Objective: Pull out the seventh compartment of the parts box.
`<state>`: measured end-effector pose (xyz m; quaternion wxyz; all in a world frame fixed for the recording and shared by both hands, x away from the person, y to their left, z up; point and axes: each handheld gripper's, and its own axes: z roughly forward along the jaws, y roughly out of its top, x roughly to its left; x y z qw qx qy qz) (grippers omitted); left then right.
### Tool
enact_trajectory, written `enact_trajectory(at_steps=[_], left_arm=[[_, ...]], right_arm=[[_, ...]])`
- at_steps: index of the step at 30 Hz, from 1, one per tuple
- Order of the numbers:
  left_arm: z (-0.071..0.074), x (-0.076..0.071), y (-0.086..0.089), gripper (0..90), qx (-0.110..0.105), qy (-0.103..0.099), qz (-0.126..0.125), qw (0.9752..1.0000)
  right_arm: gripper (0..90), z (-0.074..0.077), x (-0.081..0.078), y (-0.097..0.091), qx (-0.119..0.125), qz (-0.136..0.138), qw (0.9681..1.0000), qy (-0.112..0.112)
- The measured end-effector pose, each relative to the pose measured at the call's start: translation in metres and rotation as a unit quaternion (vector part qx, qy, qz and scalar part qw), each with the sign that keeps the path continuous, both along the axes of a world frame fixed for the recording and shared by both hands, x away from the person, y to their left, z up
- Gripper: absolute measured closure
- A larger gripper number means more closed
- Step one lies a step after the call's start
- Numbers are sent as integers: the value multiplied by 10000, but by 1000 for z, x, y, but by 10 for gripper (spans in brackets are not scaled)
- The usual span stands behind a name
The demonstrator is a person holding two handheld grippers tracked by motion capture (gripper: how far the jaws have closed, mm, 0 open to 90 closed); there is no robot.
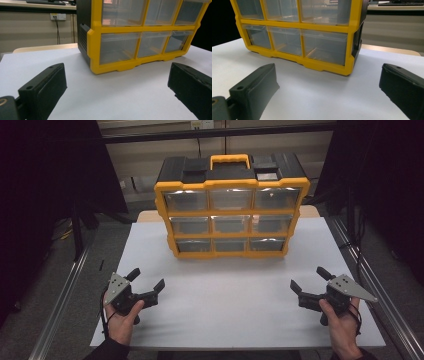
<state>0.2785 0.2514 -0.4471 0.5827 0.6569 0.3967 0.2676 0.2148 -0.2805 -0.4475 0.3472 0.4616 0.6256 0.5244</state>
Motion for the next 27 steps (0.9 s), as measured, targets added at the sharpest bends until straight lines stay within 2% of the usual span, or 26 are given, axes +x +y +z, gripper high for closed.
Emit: enact_trajectory(at_steps=[3, 4, 7, 10, 12, 13, 17, 18, 19, 21, 23, 24, 25, 27], left_arm=[[0, 0, -1, 21, 108, -30, 111, 9999], [0, 1, 0, 21, 200, -54, 58, 9998], [-1, 4, -3, 21, 98, -21, 24, 9999], [-1, 5, -4, 21, 143, -12, 17, 9999], [-2, 5, -6, 21, 75, -9, -23, 10000], [-1, 5, -3, 21, 329, 4, -63, 9994], [-2, 6, -5, 21, 403, 2, -110, 9991], [-3, 6, -7, 22, 324, -7, -141, 9994], [-3, 6, -7, 22, 451, 23, -159, 9989], [-3, 7, -8, 22, 512, 16, -138, 9986], [-3, 9, -10, 22, 406, -3, -170, 9990], [-3, 9, -9, 23, 576, -7, -126, 9983], [-4, 11, -10, 23, 513, -24, -165, 9985], [-5, 12, -11, 23, 614, -41, -141, 9980]], right_arm=[[10, 0, 0, 0, -11, 20, 10000, 20], [10, 0, -1, 0, -10, 5, 10000, 15], [10, 0, 0, 0, 22, 5, 10000, 15], [10, 0, -2, 0, -1, 40, 10000, 42], [10, 0, -2, 0, -2, 44, 10000, 41], [10, 0, -2, 0, 2, 39, 10000, 50], [10, 0, -2, 0, 10, 30, 10000, 47], [10, -1, -2, 0, 15, 35, 10000, 67], [10, -1, -2, 0, 1, 33, 10000, 75], [9, -1, -3, 0, 8, 36, 10000, 63], [9, -1, -2, 0, 7, 56, 10000, 80], [9, -1, -2, 0, 9, 89, 9999, 83], [9, -1, -2, 1, 25, 120, 9999, 109], [9, -1, -2, 1, 14, 125, 9999, 118]])
